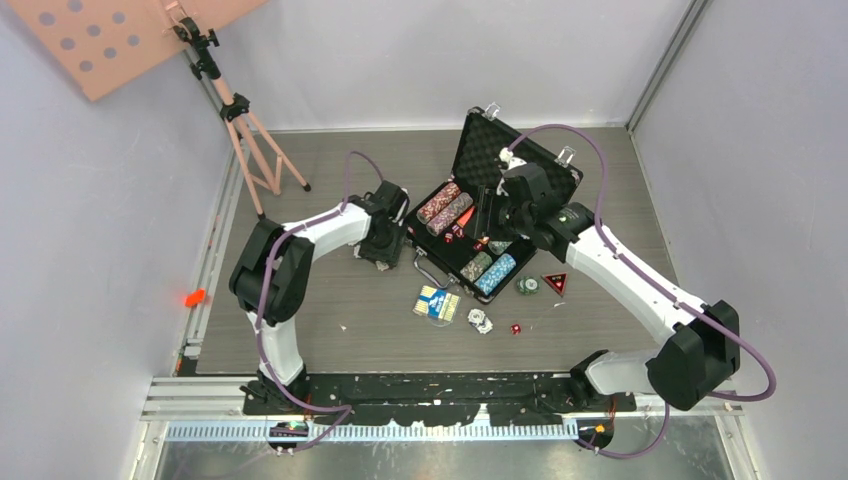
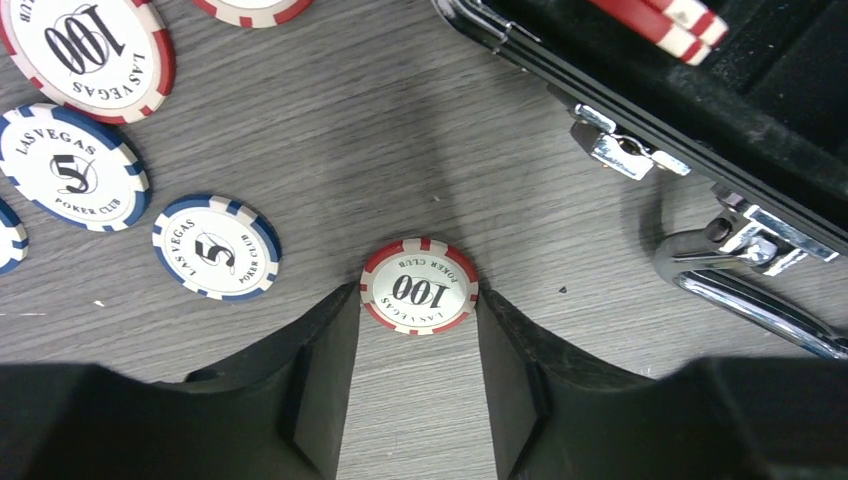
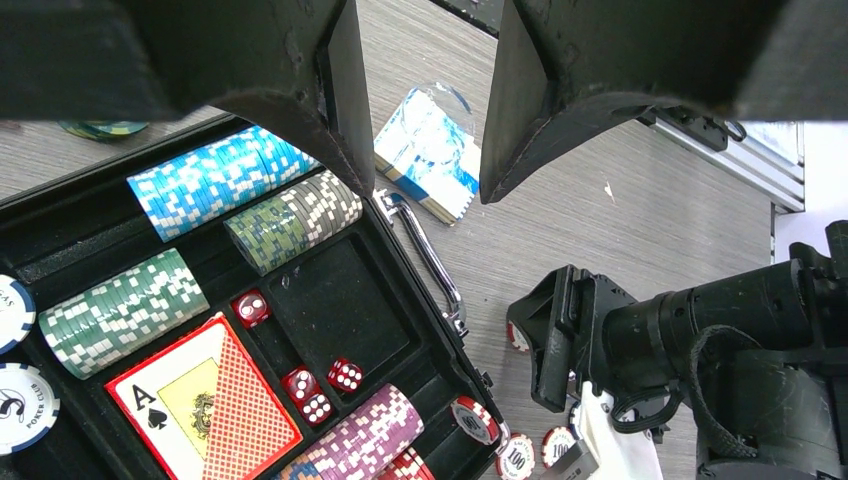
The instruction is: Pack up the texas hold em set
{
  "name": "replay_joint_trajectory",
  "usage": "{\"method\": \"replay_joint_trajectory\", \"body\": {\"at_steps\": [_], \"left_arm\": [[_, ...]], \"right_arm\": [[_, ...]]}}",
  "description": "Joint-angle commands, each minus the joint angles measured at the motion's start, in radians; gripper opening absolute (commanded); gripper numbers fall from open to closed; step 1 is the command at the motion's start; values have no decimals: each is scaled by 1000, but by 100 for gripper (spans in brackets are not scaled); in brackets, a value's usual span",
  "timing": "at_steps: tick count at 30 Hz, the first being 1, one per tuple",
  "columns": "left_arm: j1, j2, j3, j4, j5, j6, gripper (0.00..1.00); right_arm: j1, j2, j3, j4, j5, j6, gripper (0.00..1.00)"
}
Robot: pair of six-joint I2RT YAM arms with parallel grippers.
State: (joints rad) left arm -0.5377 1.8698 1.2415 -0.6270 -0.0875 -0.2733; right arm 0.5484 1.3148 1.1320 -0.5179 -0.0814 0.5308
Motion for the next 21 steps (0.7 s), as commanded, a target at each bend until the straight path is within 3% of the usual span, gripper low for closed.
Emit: {"method": "replay_joint_trajectory", "body": {"at_steps": [1, 10, 21], "left_arm": [[-10, 35, -2, -6, -1, 6, 47], [-10, -3, -15, -1, 15, 10, 39], [-19, -245, -135, 162, 119, 34, 35]], "right_arm": [[3, -45, -1, 14, 17, 11, 49], [4, -26, -3, 15, 3, 14, 49], [2, 154, 54, 44, -171, 72, 49]]}}
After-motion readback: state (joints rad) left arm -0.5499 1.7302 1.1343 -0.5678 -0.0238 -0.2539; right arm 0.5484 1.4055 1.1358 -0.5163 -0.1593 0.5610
